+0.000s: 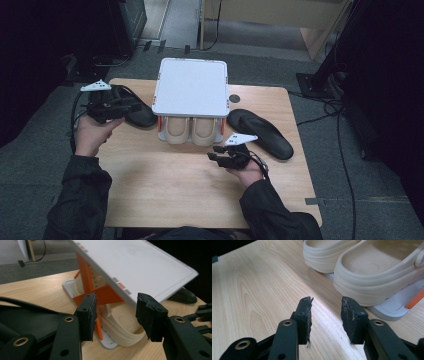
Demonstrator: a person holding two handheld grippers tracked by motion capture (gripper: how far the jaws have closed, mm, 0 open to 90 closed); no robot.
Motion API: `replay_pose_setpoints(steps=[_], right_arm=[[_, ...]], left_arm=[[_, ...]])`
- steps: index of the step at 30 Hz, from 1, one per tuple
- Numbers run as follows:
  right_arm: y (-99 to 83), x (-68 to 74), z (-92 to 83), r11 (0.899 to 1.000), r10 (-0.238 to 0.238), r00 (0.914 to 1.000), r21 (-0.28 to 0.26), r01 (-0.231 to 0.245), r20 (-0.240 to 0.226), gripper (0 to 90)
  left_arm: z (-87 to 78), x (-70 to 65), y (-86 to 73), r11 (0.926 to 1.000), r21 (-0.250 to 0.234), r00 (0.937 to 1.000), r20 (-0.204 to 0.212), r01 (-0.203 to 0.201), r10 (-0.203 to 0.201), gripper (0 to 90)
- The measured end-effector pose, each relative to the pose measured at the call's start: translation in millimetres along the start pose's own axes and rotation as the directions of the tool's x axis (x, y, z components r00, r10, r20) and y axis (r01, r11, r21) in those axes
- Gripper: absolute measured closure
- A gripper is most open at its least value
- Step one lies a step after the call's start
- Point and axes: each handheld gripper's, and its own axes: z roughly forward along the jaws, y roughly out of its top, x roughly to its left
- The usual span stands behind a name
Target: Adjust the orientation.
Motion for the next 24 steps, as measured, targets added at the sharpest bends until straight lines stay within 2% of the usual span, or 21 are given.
replay_pose_setpoints(steps=[4,7,12,15,19,24], right_arm=[[-0.6,0.0,0.9,1.000,-0.009,0.9999,0.009,0.009,-0.003,59.8],[-0.7,0.3,1.3,1.000,-0.007,1.0000,0.010,0.007,-0.003,59.2],[-1.2,0.6,0.5,1.000,-0.015,0.9999,0.016,0.015,0.001,59.1],[-1.5,0.4,-0.7,1.000,-0.012,0.9999,0.019,0.012,0.002,59.2],[-2.1,0.5,-1.1,1.000,-0.014,0.9999,0.025,0.014,0.006,59.3],[-3.1,0.2,-2.6,1.000,-0.011,0.9998,0.024,0.011,0.014,59.3]], left_arm=[[15.1,11.7,-10.4,0.9993,0.038,0.9991,-0.042,0.000,0.002,52.3],[25.4,17.9,-17.2,0.9982,0.060,0.9987,-0.051,-0.004,0.007,53.4],[43.2,28.7,-30.3,0.9973,0.071,0.9974,-0.070,0.021,-0.016,55.7],[52.9,34.4,-37.2,0.9966,0.081,0.9960,-0.089,0.019,-0.012,56.8],[68.3,44.1,-45.7,0.9933,0.107,0.9932,-0.112,0.044,-0.032,58.0],[85.9,52.9,-53.8,0.9915,0.122,0.9922,-0.121,0.046,-0.031,60.5]])
